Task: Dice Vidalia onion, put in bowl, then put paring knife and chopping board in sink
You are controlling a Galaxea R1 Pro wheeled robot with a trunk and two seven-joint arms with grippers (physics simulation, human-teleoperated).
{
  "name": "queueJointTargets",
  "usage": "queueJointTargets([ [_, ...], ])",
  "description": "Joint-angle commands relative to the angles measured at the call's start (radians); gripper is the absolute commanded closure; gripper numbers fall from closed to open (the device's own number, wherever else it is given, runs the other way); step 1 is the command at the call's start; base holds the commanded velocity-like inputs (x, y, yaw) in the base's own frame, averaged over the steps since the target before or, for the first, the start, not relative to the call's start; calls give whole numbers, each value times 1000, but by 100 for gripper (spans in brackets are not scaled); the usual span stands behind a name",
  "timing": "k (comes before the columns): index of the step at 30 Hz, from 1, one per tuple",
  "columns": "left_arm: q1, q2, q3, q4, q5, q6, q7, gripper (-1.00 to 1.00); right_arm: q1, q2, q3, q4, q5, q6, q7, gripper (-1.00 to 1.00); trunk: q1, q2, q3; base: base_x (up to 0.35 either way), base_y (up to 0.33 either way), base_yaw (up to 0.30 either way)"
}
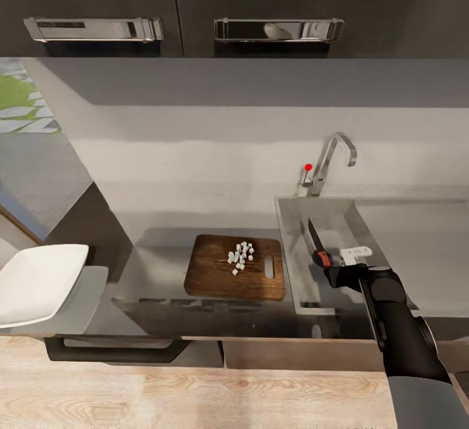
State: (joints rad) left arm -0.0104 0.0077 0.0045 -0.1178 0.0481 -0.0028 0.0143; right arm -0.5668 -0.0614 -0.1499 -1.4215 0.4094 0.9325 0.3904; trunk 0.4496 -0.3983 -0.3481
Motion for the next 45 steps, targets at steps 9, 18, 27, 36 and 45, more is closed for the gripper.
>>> queueJointTargets([
  [9,0,0,0,0,5,0,1,-100,-1,0,-2,-2,11,2,10,100,0,-2,-13,0,0,0],
  [18,0,0,0,0,5,0,1,-100,-1,-1,-2,-1,10,1,10,100,0,-2,-24,2,0,0],
  [27,0,0,0,0,5,0,1,-100,-1,0,-2,-1,11,2,10,100,0,-2,-35,142,-98,0],
  [36,0,0,0,0,5,0,2,-100,-1,0,-2,-1,11,2,10,100,0,-2,-42,5,-53,0],
  [45,0,0,0,0,5,0,1,-100,-1,0,-2,-1,11,2,10,100,0,-2,-49,0,-54,0],
])
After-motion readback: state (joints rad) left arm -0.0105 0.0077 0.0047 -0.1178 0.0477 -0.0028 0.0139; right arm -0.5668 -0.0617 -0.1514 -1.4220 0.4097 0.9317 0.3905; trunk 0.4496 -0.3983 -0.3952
